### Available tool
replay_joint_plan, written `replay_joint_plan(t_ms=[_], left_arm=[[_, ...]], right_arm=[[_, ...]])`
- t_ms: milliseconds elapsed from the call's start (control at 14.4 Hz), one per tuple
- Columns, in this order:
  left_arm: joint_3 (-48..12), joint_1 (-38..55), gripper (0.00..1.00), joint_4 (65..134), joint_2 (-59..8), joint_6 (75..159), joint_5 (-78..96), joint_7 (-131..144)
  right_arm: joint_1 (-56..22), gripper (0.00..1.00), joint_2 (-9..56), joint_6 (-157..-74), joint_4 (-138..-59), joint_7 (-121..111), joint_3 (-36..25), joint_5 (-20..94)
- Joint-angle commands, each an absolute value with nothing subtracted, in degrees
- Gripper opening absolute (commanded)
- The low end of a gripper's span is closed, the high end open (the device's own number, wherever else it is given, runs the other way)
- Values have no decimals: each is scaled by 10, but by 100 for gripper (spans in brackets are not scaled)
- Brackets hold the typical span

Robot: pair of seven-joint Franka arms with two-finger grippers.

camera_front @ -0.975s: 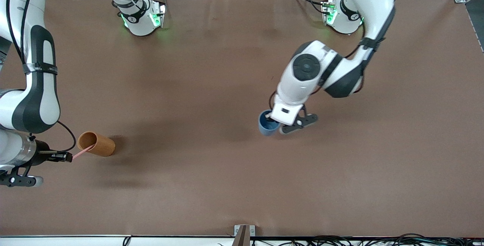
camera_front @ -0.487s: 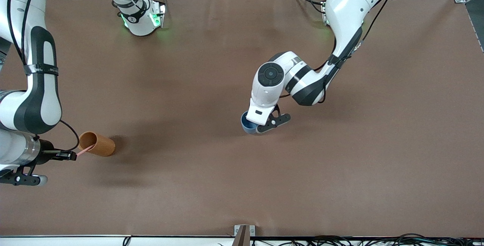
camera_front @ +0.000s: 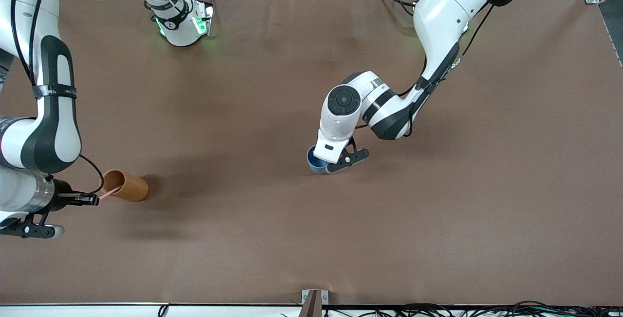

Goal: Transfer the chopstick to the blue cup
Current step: 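Slide the blue cup toward the table middle while the right gripper grips the stick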

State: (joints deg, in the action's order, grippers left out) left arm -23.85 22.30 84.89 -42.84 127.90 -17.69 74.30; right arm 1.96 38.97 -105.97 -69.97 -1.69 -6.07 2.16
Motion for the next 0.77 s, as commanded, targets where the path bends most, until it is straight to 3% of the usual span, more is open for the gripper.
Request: replay_joint_plan(t_ms=[0, 70, 209, 348, 487, 696], left_arm=[[-245, 221, 54, 832, -436, 1276, -190, 759], [-245, 221, 61, 833, -435, 1276, -191, 759], [-249, 213, 85, 833, -425, 1275, -190, 756], [-256, 188, 100, 838, -394, 1256, -191, 750], [-256, 161, 100, 840, -346, 1205, -183, 704], [-248, 120, 100, 845, -286, 1159, -138, 579]], right_arm=[[22, 17, 384, -1068, -710, -14, -59, 34], [21, 15, 384, -1079, -711, -15, -59, 33], [23, 13, 384, -1094, -717, -17, -59, 33], [23, 12, 383, -1100, -718, -18, -59, 33], [20, 6, 380, -1093, -718, -19, -60, 33], [16, 5, 368, -1065, -717, -20, -60, 26]])
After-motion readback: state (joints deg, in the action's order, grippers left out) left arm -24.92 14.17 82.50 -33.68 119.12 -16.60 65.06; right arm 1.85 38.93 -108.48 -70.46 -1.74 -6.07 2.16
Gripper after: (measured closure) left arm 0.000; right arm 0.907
